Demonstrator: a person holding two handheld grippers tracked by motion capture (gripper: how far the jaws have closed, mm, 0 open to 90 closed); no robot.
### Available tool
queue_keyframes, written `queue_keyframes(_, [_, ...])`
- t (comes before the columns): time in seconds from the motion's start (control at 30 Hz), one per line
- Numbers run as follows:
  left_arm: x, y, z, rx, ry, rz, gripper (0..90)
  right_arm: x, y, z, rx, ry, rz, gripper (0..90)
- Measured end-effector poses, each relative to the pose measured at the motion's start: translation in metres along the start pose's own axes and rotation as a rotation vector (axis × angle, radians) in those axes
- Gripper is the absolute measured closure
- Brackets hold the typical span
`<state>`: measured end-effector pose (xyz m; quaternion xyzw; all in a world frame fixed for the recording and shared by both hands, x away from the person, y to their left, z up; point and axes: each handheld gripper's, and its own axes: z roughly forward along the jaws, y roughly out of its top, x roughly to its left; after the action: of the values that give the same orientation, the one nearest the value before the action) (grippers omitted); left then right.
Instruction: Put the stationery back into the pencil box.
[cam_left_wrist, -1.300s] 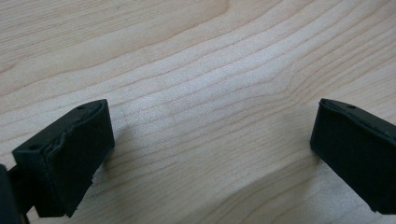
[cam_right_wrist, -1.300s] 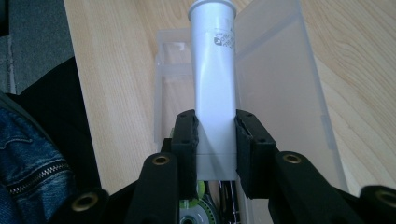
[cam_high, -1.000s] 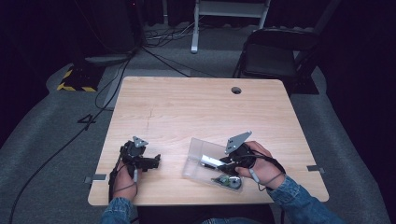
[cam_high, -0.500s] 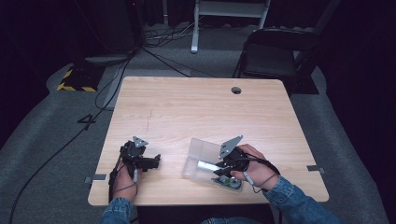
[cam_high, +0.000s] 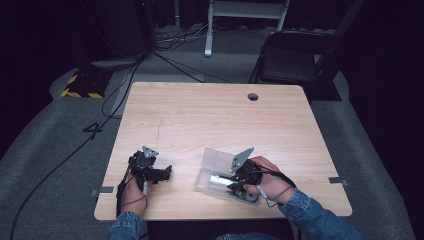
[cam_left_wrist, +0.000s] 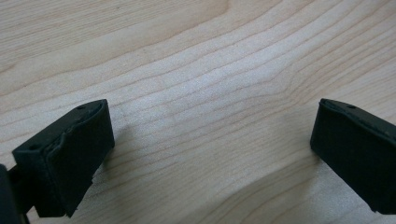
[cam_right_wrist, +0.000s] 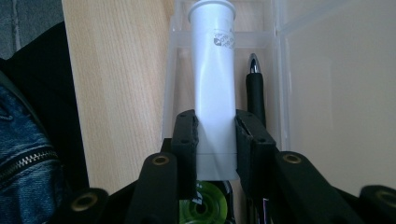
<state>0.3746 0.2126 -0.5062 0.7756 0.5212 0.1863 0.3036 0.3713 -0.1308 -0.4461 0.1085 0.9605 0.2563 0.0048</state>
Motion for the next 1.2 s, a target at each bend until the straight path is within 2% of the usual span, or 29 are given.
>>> queue_keyframes(0.5, [0.000,0.000,0.000,0.001,0.000,0.000,0.0,-0.004,-0.002,0.008,0.017,0.011,0.011,71.5])
queue_keyframes(1.0, [0.000,0.000,0.000,0.001,0.000,-0.001,0.0,-0.008,-0.005,0.013,0.002,0.010,0.051,71.3])
queue_keyframes(1.2, [0.000,0.000,0.000,0.000,0.000,0.002,0.0,-0.010,-0.007,0.014,-0.011,-0.009,0.047,69.9])
